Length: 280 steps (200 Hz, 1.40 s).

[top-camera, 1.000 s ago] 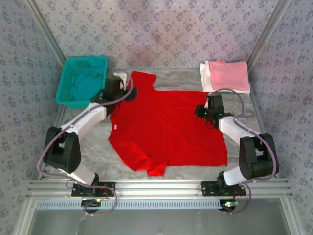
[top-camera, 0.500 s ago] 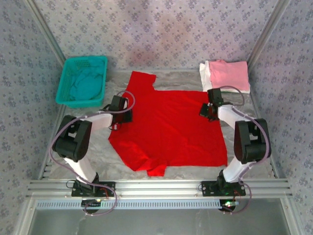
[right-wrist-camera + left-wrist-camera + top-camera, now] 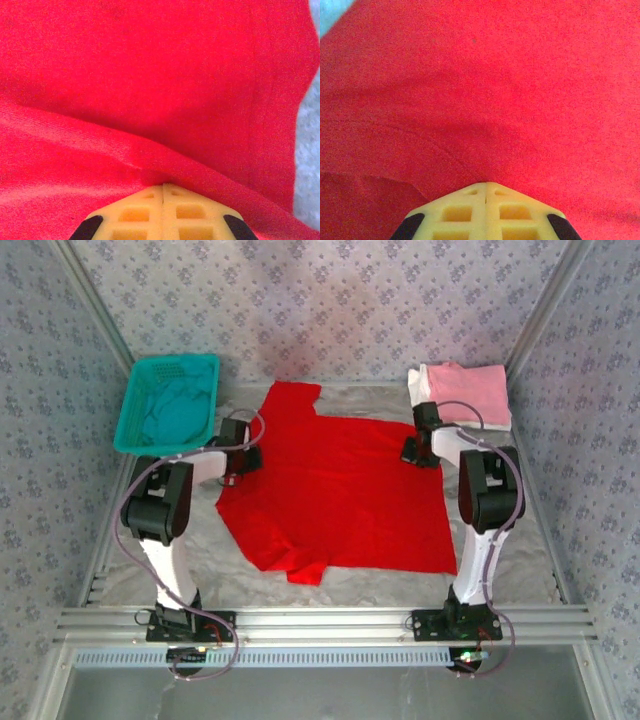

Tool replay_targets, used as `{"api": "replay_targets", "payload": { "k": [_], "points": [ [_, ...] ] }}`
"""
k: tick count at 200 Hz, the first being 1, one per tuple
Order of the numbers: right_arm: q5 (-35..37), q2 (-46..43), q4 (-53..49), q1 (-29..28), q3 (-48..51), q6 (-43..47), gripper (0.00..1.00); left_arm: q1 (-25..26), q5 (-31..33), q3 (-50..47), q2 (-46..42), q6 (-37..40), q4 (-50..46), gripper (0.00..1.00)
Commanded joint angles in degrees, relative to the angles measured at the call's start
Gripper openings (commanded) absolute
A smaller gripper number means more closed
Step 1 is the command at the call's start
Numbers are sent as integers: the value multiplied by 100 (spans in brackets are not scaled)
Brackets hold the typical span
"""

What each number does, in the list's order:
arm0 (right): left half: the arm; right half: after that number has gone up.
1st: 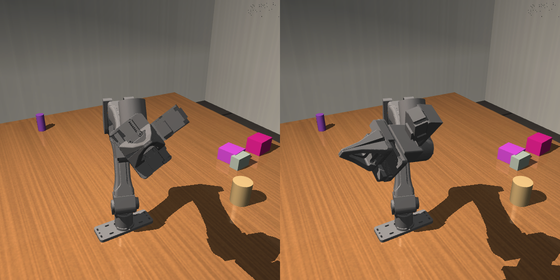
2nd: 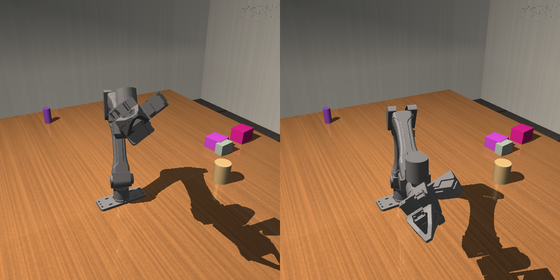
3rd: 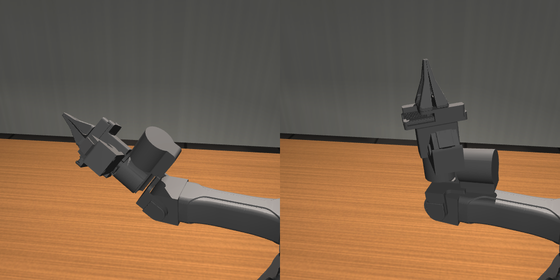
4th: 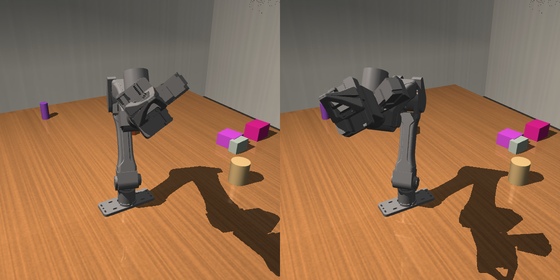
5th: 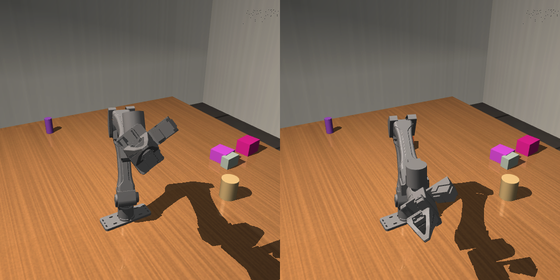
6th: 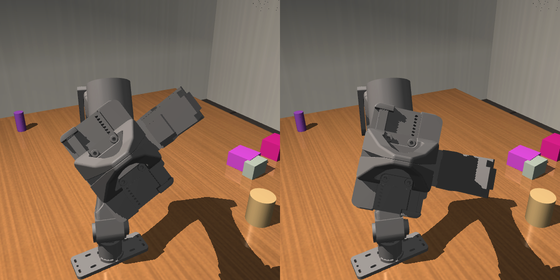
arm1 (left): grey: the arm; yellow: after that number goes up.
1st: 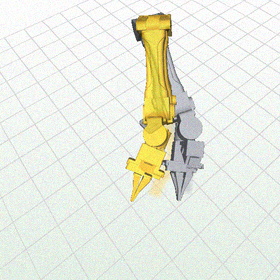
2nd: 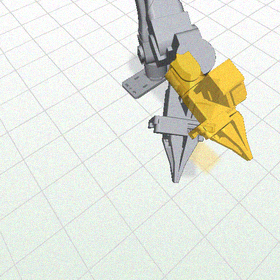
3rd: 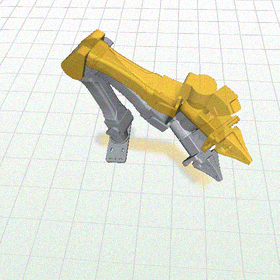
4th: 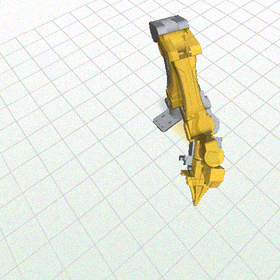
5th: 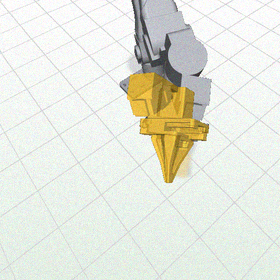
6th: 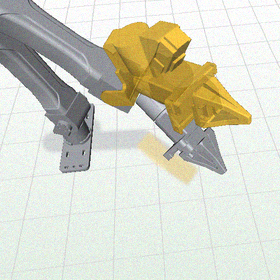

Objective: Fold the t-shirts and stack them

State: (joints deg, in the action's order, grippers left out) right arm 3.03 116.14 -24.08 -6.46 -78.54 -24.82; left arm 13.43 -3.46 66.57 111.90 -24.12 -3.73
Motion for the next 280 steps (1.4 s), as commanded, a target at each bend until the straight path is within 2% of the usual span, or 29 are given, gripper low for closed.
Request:
{"api": "replay_targets", "payload": {
  "k": [1,31,63,80,95,115,131,141,156,186,192,232,271,280],
  "points": [
    [-118,488,-444,112,-378,-121,0,-145,-68,625,442,-41,-739,0],
    [-193,812,-781,261,-984,-136,0,-149,47,1070,426,11,-893,0],
    [-366,936,-878,407,-1260,-118,0,-162,245,941,-19,-41,-980,0],
    [-483,677,-901,405,-1219,-41,0,-129,296,566,-574,-104,-1005,8],
    [-690,216,-759,339,-994,55,10,60,314,143,-1286,-154,-1087,15],
    [-914,-524,-625,224,-512,77,24,632,508,-466,-2164,7,-1346,28],
    [-1001,-1281,-223,36,227,136,29,1287,545,-813,-2719,390,-1675,38],
    [-1108,-1816,281,-125,902,192,32,1592,465,-989,-2961,421,-1944,42],
    [-1227,-2631,1291,-412,2159,420,36,1892,-115,-1345,-3204,300,-2110,47],
    [-800,-3886,3080,-1111,4042,707,41,2309,-464,-1750,-3237,-108,-2458,49],
    [-740,-4038,3412,-1261,4329,770,42,2365,-499,-1787,-3195,-179,-2494,54],
    [119,-4445,4821,-2128,5334,1179,45,2762,-550,-1819,-2833,-436,-2764,54],
    [548,-4571,4397,-2325,5119,1296,47,3076,-550,-2065,-2668,-773,-2162,48],
    [578,-4603,4341,-2319,5121,1287,47,3095,-549,-2077,-2578,-817,-2123,42]
  ]
}}
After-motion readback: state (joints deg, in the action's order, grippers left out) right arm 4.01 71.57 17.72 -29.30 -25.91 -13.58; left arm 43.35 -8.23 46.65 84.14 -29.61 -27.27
